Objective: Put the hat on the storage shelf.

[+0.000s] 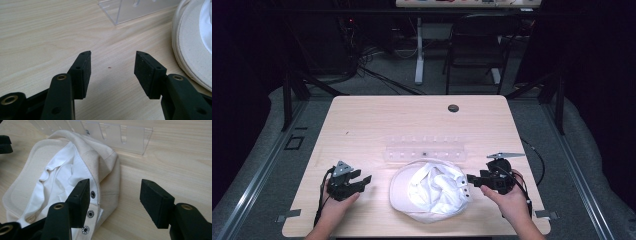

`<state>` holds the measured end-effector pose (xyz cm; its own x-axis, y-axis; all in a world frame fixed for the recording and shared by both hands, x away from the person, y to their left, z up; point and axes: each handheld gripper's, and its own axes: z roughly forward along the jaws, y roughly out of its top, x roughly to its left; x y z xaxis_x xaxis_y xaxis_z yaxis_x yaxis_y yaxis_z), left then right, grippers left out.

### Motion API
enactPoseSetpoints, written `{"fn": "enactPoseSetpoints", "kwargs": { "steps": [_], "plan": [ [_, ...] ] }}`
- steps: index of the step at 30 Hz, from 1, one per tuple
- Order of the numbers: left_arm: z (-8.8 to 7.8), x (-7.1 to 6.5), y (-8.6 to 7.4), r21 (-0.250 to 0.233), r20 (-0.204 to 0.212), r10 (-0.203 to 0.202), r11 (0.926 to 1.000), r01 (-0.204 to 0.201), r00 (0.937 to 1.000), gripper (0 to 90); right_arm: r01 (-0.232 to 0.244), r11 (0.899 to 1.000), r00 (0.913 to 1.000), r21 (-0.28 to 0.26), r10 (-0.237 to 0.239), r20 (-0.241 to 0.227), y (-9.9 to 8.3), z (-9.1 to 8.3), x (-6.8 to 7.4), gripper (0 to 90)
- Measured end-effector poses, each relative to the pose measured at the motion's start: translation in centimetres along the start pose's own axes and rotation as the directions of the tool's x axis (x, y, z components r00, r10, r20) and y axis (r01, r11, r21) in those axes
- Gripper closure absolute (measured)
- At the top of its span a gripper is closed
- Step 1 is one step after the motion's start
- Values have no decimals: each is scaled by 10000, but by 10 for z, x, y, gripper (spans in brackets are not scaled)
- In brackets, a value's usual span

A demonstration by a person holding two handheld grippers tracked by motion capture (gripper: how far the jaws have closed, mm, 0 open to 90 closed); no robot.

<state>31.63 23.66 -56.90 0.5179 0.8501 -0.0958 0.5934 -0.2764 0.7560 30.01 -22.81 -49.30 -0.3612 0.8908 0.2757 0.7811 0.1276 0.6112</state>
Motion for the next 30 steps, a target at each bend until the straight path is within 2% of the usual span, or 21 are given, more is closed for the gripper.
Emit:
{"fn": "enactPoseSetpoints", "kwargs": {
  "steps": [4, 9, 12, 19, 23, 26, 30],
  "plan": [
    [1, -2, 0, 31, -43, 127, 9999, -127, 9999, 479, 28, 9996, 9998, 288, -23, -190, 4, -2, 4, 435],
    [1, -3, 0, 1, -127, 169, 9999, -169, 9998, 479, -238, 9925, 9947, 1203, 356, -969, 3, 3, 8, 475],
    [1, -2, 0, 15, -54, 150, 9999, -149, 9999, 479, -341, 9878, 9934, 1519, 502, -1030, 0, 13, 8, 477],
    [1, -2, 0, 25, -51, 149, 9999, -149, 9999, 479, -584, 9802, 9891, 1894, 825, -1218, -3, 26, 7, 474],
    [1, -3, 0, 37, -60, 179, 9998, -179, 9998, 479, -951, 9703, 9814, 2225, 1289, -1424, -6, 36, 5, 474],
    [1, -3, 0, 39, -58, 176, 9998, -176, 9998, 479, -975, 9664, 9796, 2377, 1354, -1484, -7, 40, 4, 475],
    [2, -3, 0, 43, -49, 173, 9998, -173, 9998, 478, -1250, 9579, 9708, 2585, 1719, -1675, -9, 46, 3, 480]
  ]
}}
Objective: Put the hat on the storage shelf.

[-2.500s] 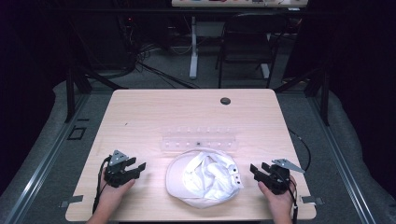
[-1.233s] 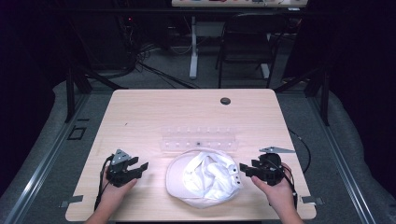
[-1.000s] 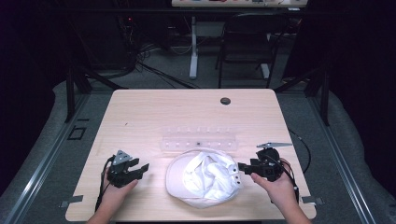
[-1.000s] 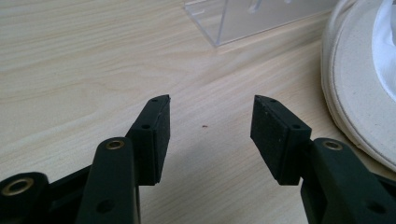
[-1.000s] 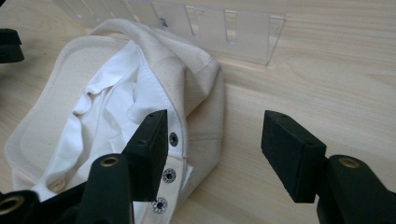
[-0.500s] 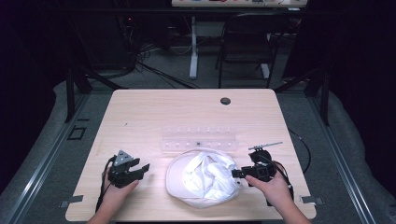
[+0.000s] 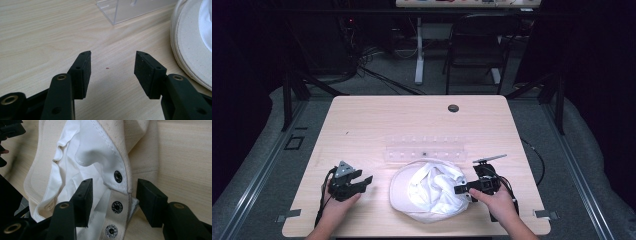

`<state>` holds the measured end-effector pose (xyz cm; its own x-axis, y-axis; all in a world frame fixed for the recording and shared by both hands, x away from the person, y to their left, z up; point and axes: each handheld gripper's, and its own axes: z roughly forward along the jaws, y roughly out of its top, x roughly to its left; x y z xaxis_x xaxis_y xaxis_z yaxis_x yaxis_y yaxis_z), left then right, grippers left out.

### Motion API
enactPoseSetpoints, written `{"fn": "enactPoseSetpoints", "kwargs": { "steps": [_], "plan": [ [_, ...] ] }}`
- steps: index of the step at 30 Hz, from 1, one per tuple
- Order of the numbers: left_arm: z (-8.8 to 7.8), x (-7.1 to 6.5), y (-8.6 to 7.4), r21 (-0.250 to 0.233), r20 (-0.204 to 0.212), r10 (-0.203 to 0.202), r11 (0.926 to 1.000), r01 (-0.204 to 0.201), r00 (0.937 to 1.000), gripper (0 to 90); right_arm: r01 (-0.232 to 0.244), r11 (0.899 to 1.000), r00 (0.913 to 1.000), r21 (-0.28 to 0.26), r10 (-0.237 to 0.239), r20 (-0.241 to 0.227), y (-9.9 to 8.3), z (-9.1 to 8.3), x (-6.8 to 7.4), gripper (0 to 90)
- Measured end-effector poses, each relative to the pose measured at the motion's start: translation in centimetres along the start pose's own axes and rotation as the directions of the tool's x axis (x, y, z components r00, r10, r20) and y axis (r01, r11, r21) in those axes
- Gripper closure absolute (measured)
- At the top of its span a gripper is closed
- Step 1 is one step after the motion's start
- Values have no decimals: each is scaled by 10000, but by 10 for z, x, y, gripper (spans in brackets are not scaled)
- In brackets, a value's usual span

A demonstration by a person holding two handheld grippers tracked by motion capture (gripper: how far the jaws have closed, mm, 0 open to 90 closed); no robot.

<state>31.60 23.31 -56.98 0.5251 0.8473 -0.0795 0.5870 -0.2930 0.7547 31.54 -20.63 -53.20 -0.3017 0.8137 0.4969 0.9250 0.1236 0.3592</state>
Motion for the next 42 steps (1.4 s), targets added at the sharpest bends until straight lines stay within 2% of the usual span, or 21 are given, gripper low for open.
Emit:
{"fn": "enactPoseSetpoints", "kwargs": {
  "steps": [5, 16, 21, 25, 29, 32, 33, 34, 36, 37, 41, 42],
  "plan": [
    [0, 0, 0, -2, 9, 38, 10000, -38, 10000, 479, -252, 9996, 9997, 110, 252, -42, 2, 4, 0, 514],
    [0, 0, 0, -10, -19, 23, 10000, -23, 10000, 479, -307, 9992, 9993, 252, 302, 214, 4, 7, 3, 641],
    [-1, 0, 0, 19, -26, 37, 10000, -37, 10000, 479, -404, 9989, 9986, 235, 396, 357, 5, 2, 8, 692],
    [0, 0, 0, 2, -41, 72, 10000, -72, 10000, 478, -254, 9985, 9983, 480, 228, 533, 9, -4, 13, 709],
    [-1, 0, 0, 10, -60, 72, 10000, -72, 10000, 479, -176, 9987, 9968, 481, 138, 787, 15, -10, 20, 715],
    [-1, 0, 0, -1, -65, 53, 10000, -53, 10000, 479, -295, 9980, 9987, 554, 272, 428, 21, -15, 22, 719],
    [-1, 0, 0, -19, -65, 54, 10000, -54, 10000, 479, -551, 9967, 9985, 600, 550, 36, 24, -18, 24, 706],
    [-1, 0, 0, -17, -65, 35, 10000, -35, 10000, 479, -551, 9967, 9985, 600, 550, 36, 24, -18, 24, 706],
    [-1, 0, 0, -28, -61, 32, 10000, -32, 10000, 479, -742, 9942, 9956, 784, 784, -511, 25, -18, 25, 659],
    [-1, 0, 0, -24, -65, 38, 10000, -38, 10000, 479, -607, 9934, 9958, 976, 671, -631, 26, -17, 27, 674],
    [-1, 0, 0, -31, -72, 53, 10000, -53, 10000, 479, -511, 9931, 9975, 1052, 559, -430, 24, -14, 32, 714],
    [-1, 0, 0, -25, -73, 42, 10000, -42, 10000, 479, -341, 9916, 9982, 1251, 401, -457, 25, -15, 32, 727]
  ]
}}
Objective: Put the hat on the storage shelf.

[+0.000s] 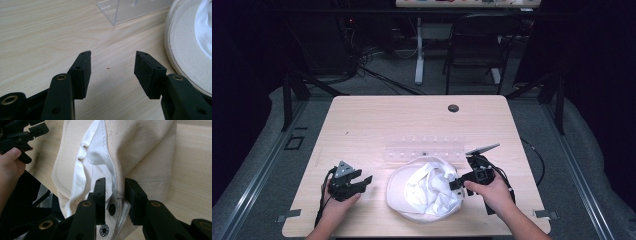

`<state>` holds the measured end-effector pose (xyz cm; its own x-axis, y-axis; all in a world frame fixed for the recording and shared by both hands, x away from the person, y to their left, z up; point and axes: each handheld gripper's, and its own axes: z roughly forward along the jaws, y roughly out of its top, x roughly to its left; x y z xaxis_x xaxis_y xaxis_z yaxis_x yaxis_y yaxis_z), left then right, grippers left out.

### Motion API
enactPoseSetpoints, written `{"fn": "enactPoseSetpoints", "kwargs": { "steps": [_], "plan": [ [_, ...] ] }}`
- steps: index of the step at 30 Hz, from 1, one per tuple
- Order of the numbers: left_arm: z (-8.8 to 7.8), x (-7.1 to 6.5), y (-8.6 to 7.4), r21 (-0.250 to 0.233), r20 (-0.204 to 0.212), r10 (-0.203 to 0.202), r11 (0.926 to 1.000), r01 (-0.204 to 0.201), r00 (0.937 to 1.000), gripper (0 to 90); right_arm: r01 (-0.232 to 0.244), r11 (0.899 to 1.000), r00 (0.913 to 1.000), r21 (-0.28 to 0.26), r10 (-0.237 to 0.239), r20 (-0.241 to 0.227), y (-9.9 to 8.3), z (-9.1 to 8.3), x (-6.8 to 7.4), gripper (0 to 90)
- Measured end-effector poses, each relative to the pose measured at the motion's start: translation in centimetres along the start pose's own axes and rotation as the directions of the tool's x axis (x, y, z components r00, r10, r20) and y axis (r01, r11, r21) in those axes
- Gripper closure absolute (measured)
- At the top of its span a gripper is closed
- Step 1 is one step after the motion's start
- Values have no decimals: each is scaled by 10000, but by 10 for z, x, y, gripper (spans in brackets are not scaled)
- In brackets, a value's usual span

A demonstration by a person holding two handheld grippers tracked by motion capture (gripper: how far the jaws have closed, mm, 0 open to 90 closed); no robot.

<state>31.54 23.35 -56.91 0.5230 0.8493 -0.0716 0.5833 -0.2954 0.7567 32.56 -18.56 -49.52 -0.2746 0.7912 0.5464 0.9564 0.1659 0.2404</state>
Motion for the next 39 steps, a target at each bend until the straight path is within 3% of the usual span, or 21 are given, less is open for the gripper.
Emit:
{"fn": "enactPoseSetpoints", "kwargs": {
  "steps": [5, 11, 15, 17, 18, 21, 22, 29, 32, 33, 34, 37, 39],
  "plan": [
    [0, 0, 0, 19, -13, 14, 10000, -14, 10000, 479, 61, 9999, 9996, -107, -58, 277, 2, -1, 3, 774],
    [0, 0, 0, 27, -25, 13, 10000, -12, 10000, 479, 20, 9998, 9922, -179, 2, 1248, 7, -4, 8, 786],
    [0, 0, 0, 10, -24, 12, 10000, -12, 10000, 479, 387, 9981, 9795, 474, -472, 1960, 16, -9, 12, 797],
    [0, 0, 0, 3, -22, 17, 10000, -17, 10000, 479, 239, 9995, 9737, 224, -284, 2259, 19, -10, 15, 803],
    [0, 0, 0, -7, -24, 16, 10000, -16, 10000, 479, 357, 9978, 9696, 551, -480, 2401, 22, -12, 16, 806],
    [0, 0, 0, 1, -29, 0, 10000, 0, 10000, 479, 517, 9970, 9576, 570, -657, 2805, 25, -13, 22, 808],
    [0, 0, 0, 3, -28, 2, 10000, -2, 10000, 479, 555, 9949, 9537, 841, -778, 2904, 27, -15, 24, 808],
    [-1, 0, 0, -16, -26, 16, 10000, -16, 10000, 479, 196, 9930, 9379, 1166, -586, 3419, 37, -22, 37, 810],
    [-1, 0, 0, -22, -35, -56, 10000, 56, 10000, 479, 165, 9936, 9257, 1120, -575, 3739, 41, -24, 42, 810],
    [0, 1, 0, -25, -60, -43, 10000, 43, 10000, 478, 212, 9892, 9222, 1448, -753, 3792, 42, -26, 43, 811],
    [-1, 1, -1, 0, -41, -79, 10000, 79, 10000, 479, 63, 9921, 9216, 1257, -545, 3844, 43, -25, 45, 810],
    [0, 1, -1, -31, -44, -84, 10000, 83, 10000, 479, -48, 9871, 9119, 1600, -613, 4059, 47, -29, 49, 810],
    [-1, 1, 0, 105, 21, -81, 9999, 80, 10000, 479, -112, 9879, 9061, 1547, -554, 4194, 49, -30, 51, 810]
  ]
}}
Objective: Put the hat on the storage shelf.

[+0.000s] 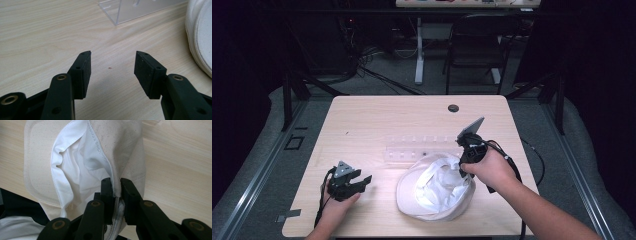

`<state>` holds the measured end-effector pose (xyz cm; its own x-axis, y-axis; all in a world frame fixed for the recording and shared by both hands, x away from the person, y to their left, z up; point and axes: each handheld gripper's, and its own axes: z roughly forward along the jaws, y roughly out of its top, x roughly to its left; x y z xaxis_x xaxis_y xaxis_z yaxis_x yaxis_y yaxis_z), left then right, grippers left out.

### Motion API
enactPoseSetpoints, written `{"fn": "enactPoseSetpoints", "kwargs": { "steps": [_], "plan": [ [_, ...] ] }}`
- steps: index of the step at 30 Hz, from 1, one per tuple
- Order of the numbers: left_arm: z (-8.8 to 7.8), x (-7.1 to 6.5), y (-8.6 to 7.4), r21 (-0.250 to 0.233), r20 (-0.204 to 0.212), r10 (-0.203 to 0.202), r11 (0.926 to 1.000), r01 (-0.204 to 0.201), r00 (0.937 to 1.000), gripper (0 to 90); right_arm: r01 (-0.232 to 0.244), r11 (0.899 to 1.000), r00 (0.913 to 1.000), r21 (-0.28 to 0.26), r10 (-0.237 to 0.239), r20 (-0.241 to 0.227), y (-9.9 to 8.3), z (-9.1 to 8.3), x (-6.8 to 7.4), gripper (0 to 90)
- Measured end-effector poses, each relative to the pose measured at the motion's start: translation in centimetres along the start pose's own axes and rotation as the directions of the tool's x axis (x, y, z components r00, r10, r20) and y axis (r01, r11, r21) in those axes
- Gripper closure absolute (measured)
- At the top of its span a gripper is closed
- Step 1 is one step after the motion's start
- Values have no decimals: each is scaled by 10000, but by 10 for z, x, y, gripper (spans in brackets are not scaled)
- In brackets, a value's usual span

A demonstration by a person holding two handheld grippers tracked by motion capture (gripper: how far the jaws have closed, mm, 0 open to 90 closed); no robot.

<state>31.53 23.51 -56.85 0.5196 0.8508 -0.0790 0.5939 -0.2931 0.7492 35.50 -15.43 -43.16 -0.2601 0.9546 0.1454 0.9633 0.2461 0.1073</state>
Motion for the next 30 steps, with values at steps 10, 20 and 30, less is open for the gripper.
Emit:
{"fn": "enactPoseSetpoints", "kwargs": {
  "steps": [10, 20, 30],
  "plan": [
    [1, 0, 0, -87, -15, -38, 10000, 38, 10000, 479, -64, 9994, 9995, 343, 53, 299, 8, -22, 7, 813],
    [3, -1, 0, -75, -18, 8, 10000, -8, 10000, 479, -130, 9974, 9961, 708, 68, 878, 15, -40, 19, 813],
    [1, -1, 0, 12, 12, -3, 10000, 3, 10000, 479, -318, 9957, 9957, 869, 240, 898, 23, -60, 28, 814]
  ]
}}
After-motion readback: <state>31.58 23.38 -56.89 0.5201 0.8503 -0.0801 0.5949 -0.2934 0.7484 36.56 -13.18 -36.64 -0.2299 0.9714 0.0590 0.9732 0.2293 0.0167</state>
